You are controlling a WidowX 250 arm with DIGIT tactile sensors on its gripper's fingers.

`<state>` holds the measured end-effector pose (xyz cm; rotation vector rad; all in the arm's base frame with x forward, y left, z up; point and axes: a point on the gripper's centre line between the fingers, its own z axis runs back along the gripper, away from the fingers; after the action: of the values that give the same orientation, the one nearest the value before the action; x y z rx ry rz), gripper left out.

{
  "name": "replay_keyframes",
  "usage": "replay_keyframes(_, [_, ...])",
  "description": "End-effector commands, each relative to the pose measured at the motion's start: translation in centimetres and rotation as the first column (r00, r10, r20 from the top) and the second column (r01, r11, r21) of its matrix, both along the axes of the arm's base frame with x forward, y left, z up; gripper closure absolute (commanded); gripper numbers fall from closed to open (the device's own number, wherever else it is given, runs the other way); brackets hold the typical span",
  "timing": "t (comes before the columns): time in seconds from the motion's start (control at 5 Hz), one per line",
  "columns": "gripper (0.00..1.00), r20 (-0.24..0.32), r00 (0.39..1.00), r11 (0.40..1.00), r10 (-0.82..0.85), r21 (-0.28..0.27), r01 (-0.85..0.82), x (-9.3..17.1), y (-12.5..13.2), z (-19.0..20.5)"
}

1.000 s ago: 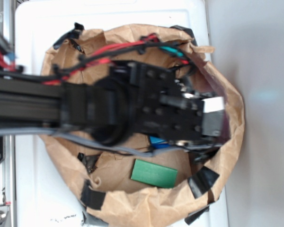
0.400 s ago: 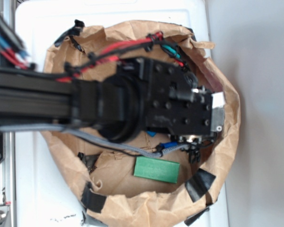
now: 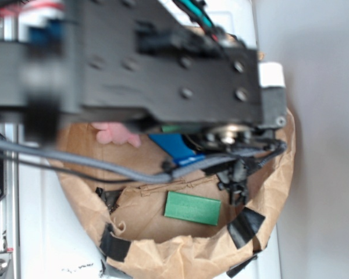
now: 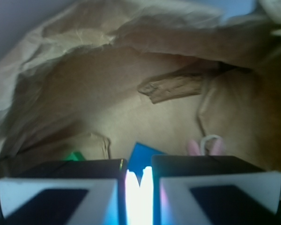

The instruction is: Grab the blue block.

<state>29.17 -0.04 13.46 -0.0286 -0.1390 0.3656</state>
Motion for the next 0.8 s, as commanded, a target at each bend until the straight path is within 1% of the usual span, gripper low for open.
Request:
replay_keyframes(0.0, [0.00,0.118,0.993,1.000,0.000,0.021,-0.003,-0.4,2.1,2.8])
replay_keyframes(0.4, [0.00,0.106,0.994,0.997,-0.005,0.078,-0.004,0.1,2.8,-1.0])
replay_keyframes(0.6, [0.00,0.177,0.962,0.978,-0.206,0.049,0.201,-0.4,2.9,-2.7])
